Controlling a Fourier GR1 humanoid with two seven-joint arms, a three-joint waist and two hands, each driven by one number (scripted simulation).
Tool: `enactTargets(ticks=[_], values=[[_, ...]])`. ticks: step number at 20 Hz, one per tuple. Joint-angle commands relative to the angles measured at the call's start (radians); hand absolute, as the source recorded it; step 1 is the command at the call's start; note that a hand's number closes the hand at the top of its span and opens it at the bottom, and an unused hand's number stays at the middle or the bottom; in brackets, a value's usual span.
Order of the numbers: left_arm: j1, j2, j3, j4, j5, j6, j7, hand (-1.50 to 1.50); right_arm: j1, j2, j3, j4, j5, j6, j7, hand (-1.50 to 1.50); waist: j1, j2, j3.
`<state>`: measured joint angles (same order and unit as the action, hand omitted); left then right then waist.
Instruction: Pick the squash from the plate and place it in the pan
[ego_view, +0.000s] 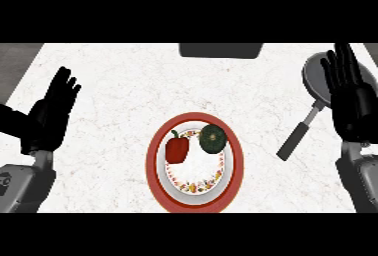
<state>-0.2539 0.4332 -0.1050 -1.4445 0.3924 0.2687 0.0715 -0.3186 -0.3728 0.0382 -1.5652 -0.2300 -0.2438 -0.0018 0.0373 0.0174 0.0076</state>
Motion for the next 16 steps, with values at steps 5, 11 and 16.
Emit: enactTargets(ticks=[5,11,16], values=[[0.204,-0.136,-0.044,0.057,0.009,0.067,0.025,0.0,0.039,0.199,0.275,0.0,0.151,-0.064,0.018,1.5,-0.017,-0.018,-0.009],[0.28,-0.209,-0.082,0.064,0.021,0.08,0.004,0.0,0.202,0.203,0.49,-0.027,0.615,-0.384,-0.124,-1.5,-0.057,-0.036,-0.012],[0.314,-0.19,-0.062,0.067,0.024,0.047,-0.036,0.0,0.364,0.322,0.64,0.03,0.943,-0.653,-0.025,-1.5,-0.055,-0.028,-0.012]])
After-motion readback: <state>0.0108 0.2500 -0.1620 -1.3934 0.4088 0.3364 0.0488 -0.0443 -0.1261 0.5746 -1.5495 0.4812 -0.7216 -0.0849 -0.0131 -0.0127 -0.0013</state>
